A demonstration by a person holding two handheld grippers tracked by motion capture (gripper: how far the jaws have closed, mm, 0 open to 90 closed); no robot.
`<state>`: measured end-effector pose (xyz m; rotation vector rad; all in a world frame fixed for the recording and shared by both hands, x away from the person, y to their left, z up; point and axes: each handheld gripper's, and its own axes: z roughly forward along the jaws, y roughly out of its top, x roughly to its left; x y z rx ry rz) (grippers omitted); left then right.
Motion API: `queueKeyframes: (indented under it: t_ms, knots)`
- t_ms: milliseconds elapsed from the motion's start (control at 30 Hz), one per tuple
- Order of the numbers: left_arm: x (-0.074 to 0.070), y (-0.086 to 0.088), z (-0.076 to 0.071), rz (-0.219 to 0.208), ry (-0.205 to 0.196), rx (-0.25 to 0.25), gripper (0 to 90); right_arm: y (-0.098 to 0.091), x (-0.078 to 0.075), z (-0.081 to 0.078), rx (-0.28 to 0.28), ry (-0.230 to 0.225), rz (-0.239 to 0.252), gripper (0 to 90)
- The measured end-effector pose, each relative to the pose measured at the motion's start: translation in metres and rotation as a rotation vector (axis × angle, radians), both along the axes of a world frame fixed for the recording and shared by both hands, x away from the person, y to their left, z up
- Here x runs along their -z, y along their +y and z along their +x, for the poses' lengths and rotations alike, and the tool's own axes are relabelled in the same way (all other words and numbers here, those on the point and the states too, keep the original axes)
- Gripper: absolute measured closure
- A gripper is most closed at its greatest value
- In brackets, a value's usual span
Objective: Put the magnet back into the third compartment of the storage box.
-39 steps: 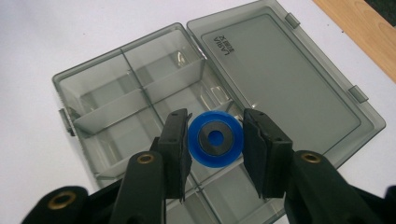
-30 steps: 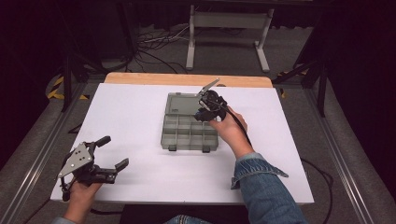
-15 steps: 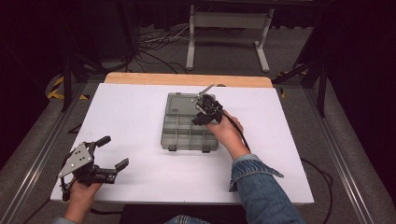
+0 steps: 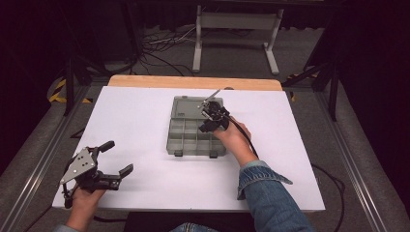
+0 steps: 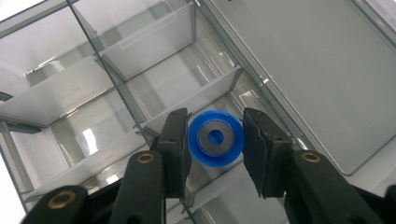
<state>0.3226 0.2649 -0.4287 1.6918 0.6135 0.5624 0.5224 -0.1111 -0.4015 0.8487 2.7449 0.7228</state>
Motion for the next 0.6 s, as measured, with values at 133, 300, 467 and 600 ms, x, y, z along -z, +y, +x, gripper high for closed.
queueKeyframes:
  t_ms: [133, 300, 467, 600]
  knots:
    - [0.0001, -0.0001, 0.0, -0.003, -0.002, -0.003, 0.4, 0.0009, 0.0024, 0.0005, -0.002, 0.004, -0.009, 62.2]
    - [0.0, -0.0001, -0.0001, 0.0, 0.002, 0.002, 0.4, 0.0019, 0.0034, 0.0009, -0.002, 0.005, -0.011, 62.2]
    - [0.0001, 0.0001, -0.0001, -0.003, 0.0, -0.003, 0.5, 0.002, 0.0033, 0.0007, -0.002, 0.003, -0.012, 61.4]
    - [-0.0001, 0.0, 0.0, 0.0, 0.0, 0.002, 0.5, 0.0022, 0.0016, -0.0005, 0.001, -0.005, -0.014, 58.4]
